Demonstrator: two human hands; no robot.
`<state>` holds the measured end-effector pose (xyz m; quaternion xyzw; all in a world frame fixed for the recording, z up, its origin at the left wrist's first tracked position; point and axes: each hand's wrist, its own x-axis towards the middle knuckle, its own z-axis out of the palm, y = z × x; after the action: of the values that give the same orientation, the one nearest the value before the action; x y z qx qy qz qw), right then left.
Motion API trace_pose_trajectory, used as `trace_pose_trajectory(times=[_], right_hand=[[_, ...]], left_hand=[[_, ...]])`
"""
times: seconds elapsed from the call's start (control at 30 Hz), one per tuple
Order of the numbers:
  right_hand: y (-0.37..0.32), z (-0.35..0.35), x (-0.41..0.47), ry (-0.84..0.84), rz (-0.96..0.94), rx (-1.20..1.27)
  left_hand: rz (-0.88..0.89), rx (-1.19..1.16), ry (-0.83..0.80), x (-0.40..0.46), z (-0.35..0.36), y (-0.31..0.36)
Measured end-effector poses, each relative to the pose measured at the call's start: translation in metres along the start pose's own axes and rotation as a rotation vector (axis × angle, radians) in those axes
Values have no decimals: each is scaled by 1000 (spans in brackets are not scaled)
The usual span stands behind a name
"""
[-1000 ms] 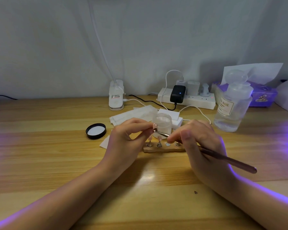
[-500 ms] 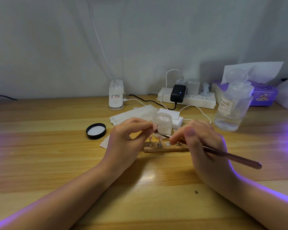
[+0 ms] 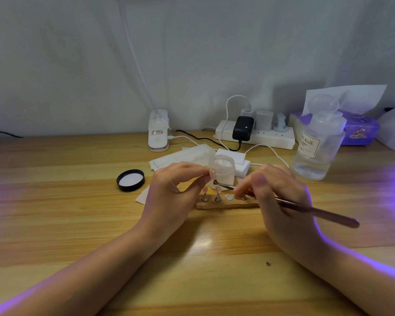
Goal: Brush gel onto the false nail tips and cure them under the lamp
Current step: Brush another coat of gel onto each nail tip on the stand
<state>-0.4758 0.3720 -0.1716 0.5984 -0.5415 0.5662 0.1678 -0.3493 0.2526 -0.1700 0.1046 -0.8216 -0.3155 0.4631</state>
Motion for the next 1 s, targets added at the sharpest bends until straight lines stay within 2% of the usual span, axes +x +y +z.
trace_pose_trajectory(times=[0.13,0.3,0.5,0.6,0.73,0.93,1.0], right_hand=[[0,0,1,33,9,10],[0,3,3,-37,0,-43],[3,-3,-1,10,66,-22],[1,-1,2,30,5,-38],[1,4,3,-36,-57,-95],[4,-3,0,-6,64,-2],[3,-2,1,18,53,13]], left_hand=[[-40,-3,15,0,0,2],[-77,-13,26,0,1,5],[-91,-14,12,-1,0,7],[-99,-15,10,0,-1,8],[-100,-8,12,0,0,9],[-112,-5,5,0,-1,8],[-108,-4,0,1,-1,8]])
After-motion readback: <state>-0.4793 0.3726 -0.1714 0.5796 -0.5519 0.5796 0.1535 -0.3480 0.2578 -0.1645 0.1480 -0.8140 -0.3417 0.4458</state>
